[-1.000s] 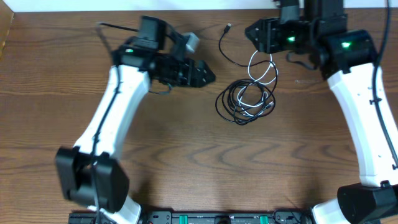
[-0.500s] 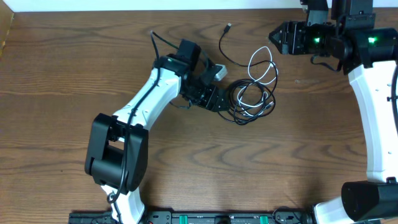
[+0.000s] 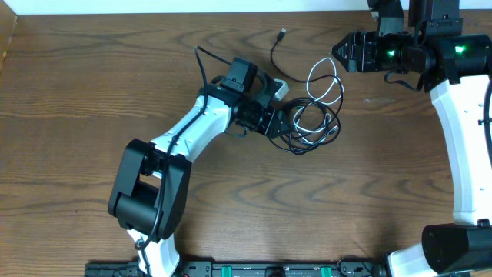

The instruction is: Untangle cables

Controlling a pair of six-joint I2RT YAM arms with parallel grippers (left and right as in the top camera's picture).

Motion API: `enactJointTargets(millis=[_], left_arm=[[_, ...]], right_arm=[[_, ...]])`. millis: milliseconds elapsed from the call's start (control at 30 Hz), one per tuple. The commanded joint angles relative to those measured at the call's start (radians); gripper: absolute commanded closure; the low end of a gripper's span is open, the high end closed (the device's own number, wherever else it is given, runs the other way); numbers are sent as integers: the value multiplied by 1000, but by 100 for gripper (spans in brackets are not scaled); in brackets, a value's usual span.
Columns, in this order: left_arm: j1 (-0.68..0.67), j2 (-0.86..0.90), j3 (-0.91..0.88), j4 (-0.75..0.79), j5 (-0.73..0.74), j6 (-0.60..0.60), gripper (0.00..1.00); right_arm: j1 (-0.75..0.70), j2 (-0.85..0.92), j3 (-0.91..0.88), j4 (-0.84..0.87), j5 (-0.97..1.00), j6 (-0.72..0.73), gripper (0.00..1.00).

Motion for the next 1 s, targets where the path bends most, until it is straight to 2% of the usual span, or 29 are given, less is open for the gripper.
enactJointTargets(millis=[0, 133, 233, 367, 633, 667, 700, 800, 967], left_arm=[[-16, 6, -37, 43, 12, -32, 51], [-21, 6, -81, 147, 0, -98, 52], [-21, 6, -96, 197, -42, -152, 57], [-27, 6, -98, 215, -74, -171, 67], [-97, 6, -129, 214, -154, -171, 75], [-111, 6, -132, 211, -168, -171, 80], [-118, 6, -132, 209, -172, -170, 92], [-111, -2, -132, 209, -172, -179, 93], [-12, -70, -132, 209, -119, -196, 93]], right_arm=[[-3, -4, 5, -6, -10, -17, 33], [-3, -4, 5, -14, -10, -17, 34], [-2, -4, 4, -24, -10, -17, 34], [17, -4, -3, -31, -10, -32, 34], [58, 23, -36, -33, -10, -81, 36], [59, 31, -45, -34, -13, -89, 35], [59, 34, -50, -37, -23, -106, 35], [59, 39, -63, -42, -44, -152, 36], [61, 39, -69, -58, -58, -252, 37]])
